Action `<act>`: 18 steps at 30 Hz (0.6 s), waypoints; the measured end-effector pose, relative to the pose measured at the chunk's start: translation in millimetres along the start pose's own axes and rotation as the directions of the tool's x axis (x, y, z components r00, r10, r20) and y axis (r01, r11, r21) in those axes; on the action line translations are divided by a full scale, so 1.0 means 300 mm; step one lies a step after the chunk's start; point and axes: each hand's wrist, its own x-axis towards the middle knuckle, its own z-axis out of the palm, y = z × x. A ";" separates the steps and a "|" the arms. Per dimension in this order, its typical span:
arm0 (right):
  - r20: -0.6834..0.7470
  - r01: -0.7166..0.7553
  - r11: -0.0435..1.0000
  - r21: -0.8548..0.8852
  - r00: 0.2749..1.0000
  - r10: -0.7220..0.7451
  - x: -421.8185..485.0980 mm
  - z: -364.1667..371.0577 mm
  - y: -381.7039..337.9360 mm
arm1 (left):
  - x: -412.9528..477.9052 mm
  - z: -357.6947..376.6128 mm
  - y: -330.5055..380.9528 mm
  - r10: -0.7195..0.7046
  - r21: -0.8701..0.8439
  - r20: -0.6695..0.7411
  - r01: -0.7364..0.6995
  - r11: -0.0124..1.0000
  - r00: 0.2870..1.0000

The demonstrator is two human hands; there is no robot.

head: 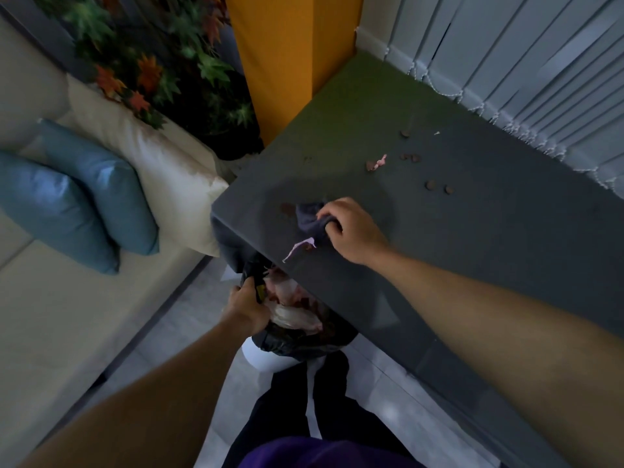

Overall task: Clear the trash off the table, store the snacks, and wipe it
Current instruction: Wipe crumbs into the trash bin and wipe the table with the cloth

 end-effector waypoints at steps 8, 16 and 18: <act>-0.229 -0.207 0.965 -0.161 0.959 0.168 -0.085 0.018 0.091 | -0.017 0.002 0.007 -0.008 0.000 -0.002 0.008 1.000 1.000; -0.284 -0.187 0.981 -0.049 0.944 0.166 -0.148 0.097 0.035 | -0.053 0.003 -0.006 -0.005 -0.025 -0.007 0.004 1.000 1.000; -0.194 -0.175 0.982 -0.072 0.968 0.158 -0.144 0.120 0.003 | -0.062 0.007 -0.009 -0.003 -0.032 -0.002 0.003 0.999 1.000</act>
